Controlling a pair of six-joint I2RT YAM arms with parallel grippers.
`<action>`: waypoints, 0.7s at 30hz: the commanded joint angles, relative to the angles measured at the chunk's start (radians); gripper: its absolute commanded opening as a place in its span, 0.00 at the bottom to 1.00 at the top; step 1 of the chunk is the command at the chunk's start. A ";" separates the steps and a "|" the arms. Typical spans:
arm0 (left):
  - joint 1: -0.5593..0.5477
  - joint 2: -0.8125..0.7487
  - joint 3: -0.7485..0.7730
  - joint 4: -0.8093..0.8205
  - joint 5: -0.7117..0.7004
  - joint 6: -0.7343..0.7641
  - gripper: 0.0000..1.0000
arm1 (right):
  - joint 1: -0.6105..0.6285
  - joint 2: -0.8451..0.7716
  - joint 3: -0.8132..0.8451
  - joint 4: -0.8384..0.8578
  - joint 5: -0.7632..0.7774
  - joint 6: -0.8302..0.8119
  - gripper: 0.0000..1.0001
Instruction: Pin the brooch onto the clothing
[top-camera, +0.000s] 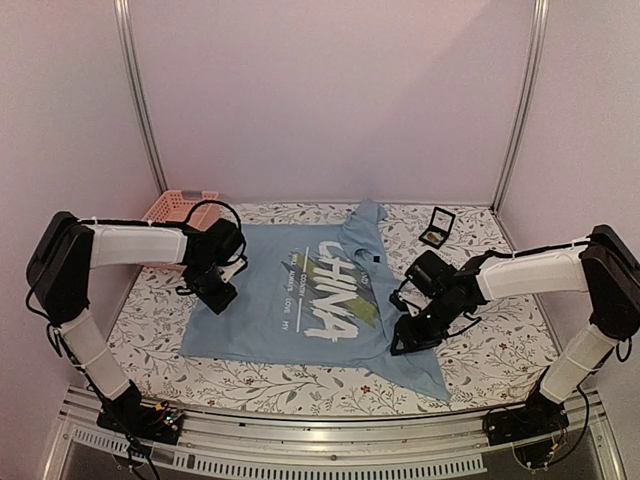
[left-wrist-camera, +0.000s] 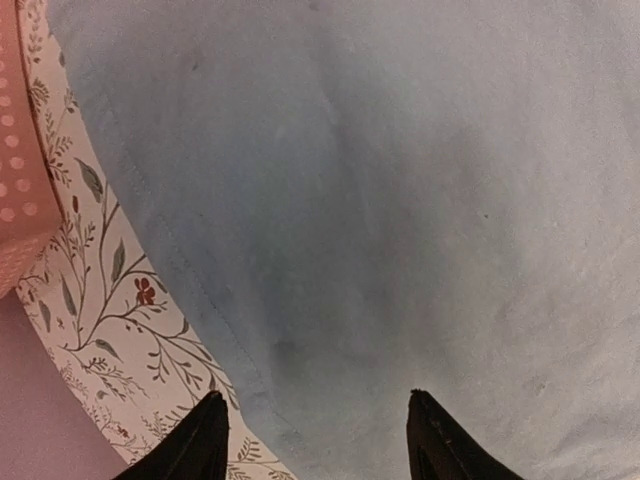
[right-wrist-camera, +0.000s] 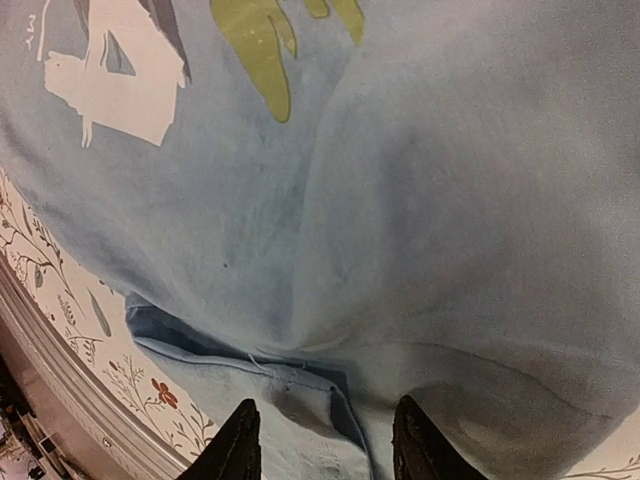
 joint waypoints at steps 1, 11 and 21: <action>0.008 0.054 -0.026 0.037 0.036 -0.013 0.61 | 0.018 0.038 -0.018 0.112 -0.094 -0.010 0.42; 0.008 0.084 -0.054 0.045 0.039 0.011 0.62 | 0.027 0.014 -0.021 0.062 -0.151 -0.026 0.00; 0.030 0.086 -0.063 0.046 0.043 0.025 0.62 | 0.272 -0.015 -0.030 0.101 -0.287 -0.063 0.05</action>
